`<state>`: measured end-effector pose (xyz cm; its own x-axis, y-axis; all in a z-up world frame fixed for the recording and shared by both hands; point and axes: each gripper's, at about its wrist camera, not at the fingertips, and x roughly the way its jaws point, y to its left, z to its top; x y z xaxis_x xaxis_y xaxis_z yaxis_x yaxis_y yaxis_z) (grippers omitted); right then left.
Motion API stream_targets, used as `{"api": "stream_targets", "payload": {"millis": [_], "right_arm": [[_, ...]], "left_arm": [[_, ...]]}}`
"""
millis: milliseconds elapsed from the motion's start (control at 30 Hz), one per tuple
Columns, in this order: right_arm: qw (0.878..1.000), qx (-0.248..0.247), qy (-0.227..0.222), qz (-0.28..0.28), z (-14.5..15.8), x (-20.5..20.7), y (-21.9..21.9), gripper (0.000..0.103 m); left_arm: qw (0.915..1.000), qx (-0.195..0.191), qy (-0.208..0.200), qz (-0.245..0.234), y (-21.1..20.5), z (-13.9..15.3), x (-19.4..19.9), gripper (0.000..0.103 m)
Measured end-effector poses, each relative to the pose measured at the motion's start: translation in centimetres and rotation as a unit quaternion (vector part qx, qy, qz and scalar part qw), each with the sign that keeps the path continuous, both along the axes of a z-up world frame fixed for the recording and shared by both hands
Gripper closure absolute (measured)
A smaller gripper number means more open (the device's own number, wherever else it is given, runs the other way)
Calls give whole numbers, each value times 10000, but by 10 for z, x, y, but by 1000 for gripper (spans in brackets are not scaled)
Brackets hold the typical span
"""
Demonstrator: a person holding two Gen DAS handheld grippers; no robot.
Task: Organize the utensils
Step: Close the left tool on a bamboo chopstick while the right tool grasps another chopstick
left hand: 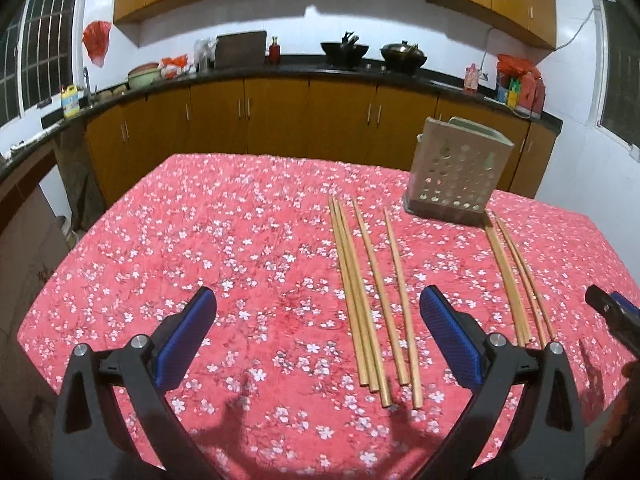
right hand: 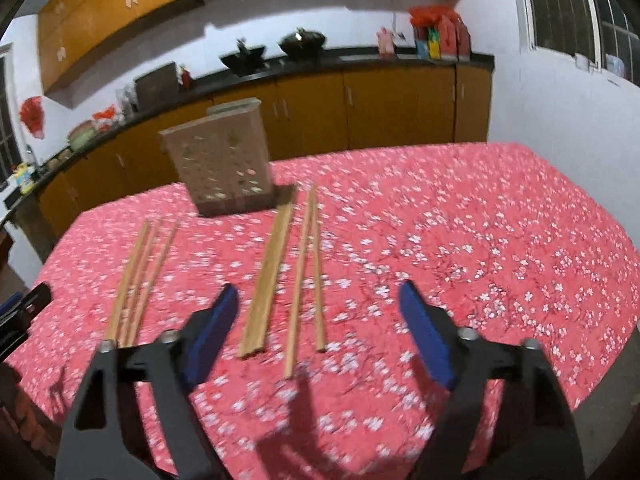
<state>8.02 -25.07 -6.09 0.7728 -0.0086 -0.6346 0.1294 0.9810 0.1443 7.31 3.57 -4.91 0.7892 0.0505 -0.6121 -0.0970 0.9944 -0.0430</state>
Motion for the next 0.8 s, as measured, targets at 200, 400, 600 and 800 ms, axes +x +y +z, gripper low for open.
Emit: {"api": "stream_targets", "payload": {"millis": [200,400,600,800], "right_arm": [[9969,344,694,132,-27,40,-12,65],[9945,247,969,296,-47,52,-6,72],[9947,-56,984,283,-57,56,-2,93],[9951,57,968,215,-58,59,-8,94]], "left_arm": [[9991,-49,417,-104,4,-14,20,21],[9963,-238,746,-357,1,-28,35,41],[9932,-287,940,-615,-6,-40,44,59],[9892,-269,1253,-707,-10,-54,53,79]]}}
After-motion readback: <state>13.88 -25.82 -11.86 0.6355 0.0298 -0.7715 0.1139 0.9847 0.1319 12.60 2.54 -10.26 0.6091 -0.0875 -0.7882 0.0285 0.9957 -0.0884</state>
